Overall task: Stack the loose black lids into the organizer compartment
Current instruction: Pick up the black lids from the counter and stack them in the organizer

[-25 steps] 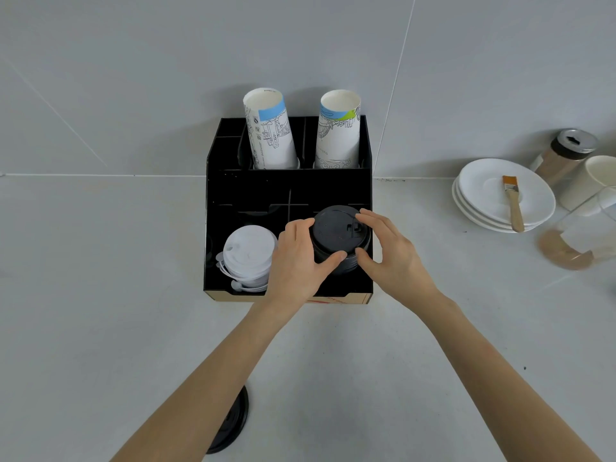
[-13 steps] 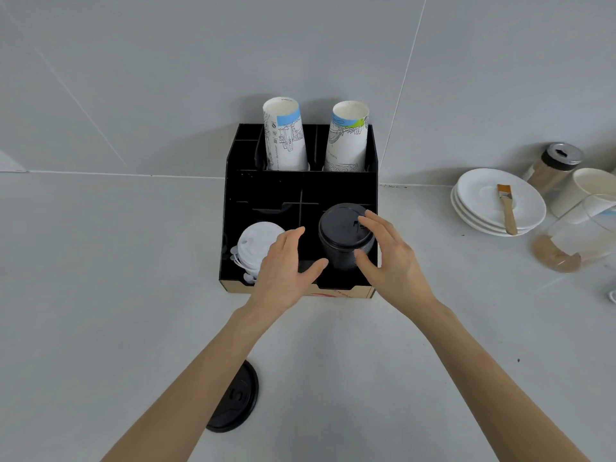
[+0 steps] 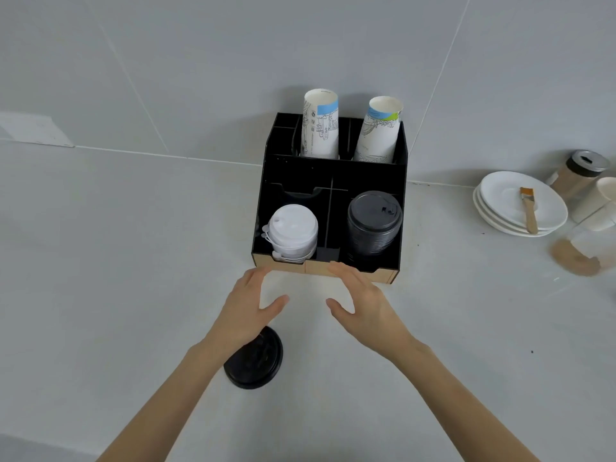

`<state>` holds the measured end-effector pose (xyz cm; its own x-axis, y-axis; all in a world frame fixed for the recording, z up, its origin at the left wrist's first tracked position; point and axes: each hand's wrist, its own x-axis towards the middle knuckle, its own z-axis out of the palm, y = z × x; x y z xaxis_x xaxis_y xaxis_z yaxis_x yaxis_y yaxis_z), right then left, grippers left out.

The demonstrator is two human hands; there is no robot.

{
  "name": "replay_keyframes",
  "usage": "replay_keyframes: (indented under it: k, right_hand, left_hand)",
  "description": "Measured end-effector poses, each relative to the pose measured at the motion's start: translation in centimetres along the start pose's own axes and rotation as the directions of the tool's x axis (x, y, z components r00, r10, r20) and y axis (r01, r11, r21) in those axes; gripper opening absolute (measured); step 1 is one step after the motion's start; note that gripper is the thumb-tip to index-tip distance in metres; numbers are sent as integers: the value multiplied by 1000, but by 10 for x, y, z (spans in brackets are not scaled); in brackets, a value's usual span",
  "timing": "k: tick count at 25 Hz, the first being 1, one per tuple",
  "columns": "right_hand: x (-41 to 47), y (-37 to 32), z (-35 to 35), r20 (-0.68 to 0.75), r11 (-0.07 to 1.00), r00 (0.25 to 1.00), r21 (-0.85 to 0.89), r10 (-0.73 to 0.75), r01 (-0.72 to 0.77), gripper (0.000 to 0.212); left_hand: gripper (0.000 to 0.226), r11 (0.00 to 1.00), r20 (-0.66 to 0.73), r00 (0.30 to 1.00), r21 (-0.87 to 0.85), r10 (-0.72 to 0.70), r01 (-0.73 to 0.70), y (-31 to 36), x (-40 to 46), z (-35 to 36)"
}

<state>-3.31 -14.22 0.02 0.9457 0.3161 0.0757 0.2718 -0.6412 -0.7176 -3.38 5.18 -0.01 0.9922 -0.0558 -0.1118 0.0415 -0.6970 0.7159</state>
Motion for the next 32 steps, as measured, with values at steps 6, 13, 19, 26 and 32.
replay_keyframes:
  k: [6,13,19,26,32]
  right_hand:
    - [-15,-11,44,168,1000,986,6,0,-1,50]
    - [-27,-21,77,352,1000,936,-17,12,-6,58]
    - [-28,-24,91,366,1000,931,-20,9,-2,61]
    - [-30,-21,98,313,1000,950,7,10,-13,56]
    - [-31,-19,93,286,999,958,41,11,-24,53]
  left_hand:
    - [53,995,26,995,26,-94,93,-35,-36,-8]
    - [60,988,123,981,59,-149,142,-63,-63,-12]
    - [89,989,186,972,68,-140,129,-68,-70,-10]
    - [98,985,212,974,168,-85,50,-69,-73,-5]
    - [96,987,174,983,157,-62,34,-65,-71,1]
